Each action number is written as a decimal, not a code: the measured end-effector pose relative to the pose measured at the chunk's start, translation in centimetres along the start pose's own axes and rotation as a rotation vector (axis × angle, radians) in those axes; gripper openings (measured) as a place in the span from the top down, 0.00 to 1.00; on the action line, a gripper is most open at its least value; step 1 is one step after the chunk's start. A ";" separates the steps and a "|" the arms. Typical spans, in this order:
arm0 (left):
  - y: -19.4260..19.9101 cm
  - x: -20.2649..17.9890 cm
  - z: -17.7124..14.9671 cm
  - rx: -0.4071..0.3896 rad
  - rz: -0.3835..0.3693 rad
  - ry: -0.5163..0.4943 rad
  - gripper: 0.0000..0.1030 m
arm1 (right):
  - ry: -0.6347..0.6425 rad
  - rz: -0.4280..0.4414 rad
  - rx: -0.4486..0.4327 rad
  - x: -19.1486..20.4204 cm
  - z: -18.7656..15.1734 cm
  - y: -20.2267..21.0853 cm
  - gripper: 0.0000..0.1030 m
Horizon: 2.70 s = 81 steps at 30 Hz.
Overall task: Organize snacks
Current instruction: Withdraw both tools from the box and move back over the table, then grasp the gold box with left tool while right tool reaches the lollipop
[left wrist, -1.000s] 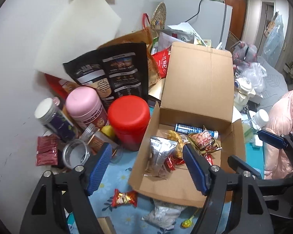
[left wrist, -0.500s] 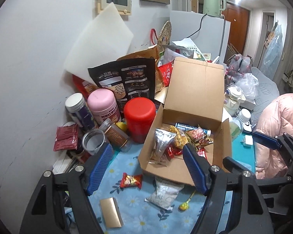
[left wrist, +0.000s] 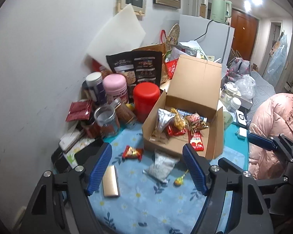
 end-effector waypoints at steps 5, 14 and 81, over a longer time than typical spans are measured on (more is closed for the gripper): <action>2.0 1.2 -3.4 0.006 0.007 0.057 0.27 | 0.024 0.036 0.001 1.8 -2.4 1.4 0.20; 3.4 2.8 -8.6 0.031 0.070 0.093 0.27 | 0.060 0.104 0.041 4.7 -6.4 2.0 0.20; -23.0 13.8 -15.1 0.385 0.071 0.073 0.57 | -0.340 0.014 0.337 4.3 -13.6 -21.3 0.74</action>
Point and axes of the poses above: each gripper's, at about its wrist camera, not at the fingertips, and y roughly against the way its jaws point, x to its left, z to its top, the point moved 6 cm from there along -y, roughly the way its jaws point, and after that the axes turned 8 degrees about y, right-handed, at the moved point
